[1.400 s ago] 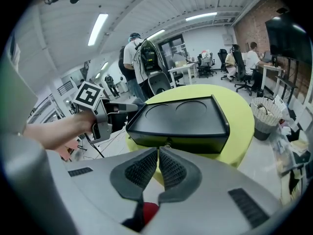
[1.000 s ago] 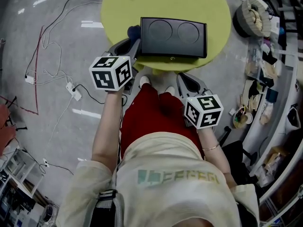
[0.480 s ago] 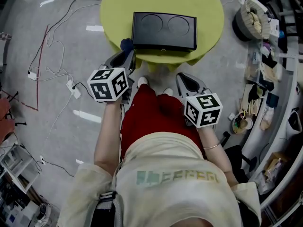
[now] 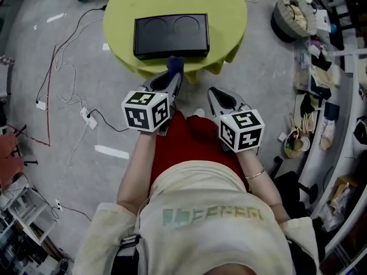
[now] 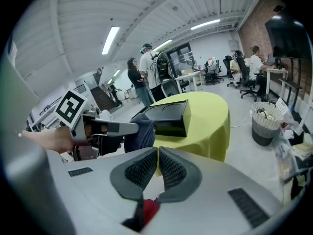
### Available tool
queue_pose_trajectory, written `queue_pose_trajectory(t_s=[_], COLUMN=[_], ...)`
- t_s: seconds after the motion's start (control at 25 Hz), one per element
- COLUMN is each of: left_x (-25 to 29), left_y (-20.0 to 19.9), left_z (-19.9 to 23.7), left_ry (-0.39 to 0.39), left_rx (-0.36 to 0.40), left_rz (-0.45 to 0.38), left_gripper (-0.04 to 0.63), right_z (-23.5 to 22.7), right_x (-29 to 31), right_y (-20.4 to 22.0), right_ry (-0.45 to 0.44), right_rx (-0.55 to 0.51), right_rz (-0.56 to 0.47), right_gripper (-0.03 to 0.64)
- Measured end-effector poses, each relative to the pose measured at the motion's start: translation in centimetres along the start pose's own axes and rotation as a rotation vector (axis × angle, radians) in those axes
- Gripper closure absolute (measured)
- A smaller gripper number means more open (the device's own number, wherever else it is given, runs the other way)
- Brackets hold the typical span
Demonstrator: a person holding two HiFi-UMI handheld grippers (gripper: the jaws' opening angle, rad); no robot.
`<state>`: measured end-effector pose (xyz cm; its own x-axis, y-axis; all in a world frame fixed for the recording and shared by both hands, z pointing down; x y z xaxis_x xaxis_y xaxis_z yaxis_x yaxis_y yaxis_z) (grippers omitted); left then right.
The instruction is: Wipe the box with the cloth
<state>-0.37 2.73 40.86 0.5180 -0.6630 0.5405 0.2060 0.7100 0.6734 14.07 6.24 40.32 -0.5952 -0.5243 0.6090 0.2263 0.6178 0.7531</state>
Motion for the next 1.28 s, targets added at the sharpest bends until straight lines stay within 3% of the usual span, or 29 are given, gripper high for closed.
queue_pose_trajectory(t_s=[0.32,0.56,0.76,1.28], left_x=[6.9,12.4,16.8,25.1], left_y=[-0.6,-4.3,-9.5,-20.9], left_z=[-8.5,-11.2,-10.4,-4.0], left_ry=[0.127,0.182,0.185,0.208], left_rx=[0.152,0.276,0.344,0.415], left_rz=[0.108,0.140,0.136,0.163], left_gripper=[0.532,0.532,0.532,0.532], right_z=[-5.3,-9.2,-11.9,-15.0], right_x=[-3.4,-3.4,-1.7,6.4], right_y=[1.0,0.3,-1.5,-8.6], right_ry=[0.088,0.169,0.223,0.269], right_rx=[0.085,0.162,0.210,0.255], right_rz=[-0.048,-0.071,-0.065,-0.029], right_gripper=[0.578,0.578,0.578,0.578])
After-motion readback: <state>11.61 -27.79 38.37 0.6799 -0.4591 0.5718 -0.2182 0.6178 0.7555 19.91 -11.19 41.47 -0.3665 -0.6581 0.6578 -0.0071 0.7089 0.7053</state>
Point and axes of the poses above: the fingertips, and each gripper's own axes: x forward along the fingers, z to its left, y out of its underside, the point moved 4 cm from there along -x, backward along the fingers, and after that the axes turned 6 degrees about -x, right-handed, at the moved point
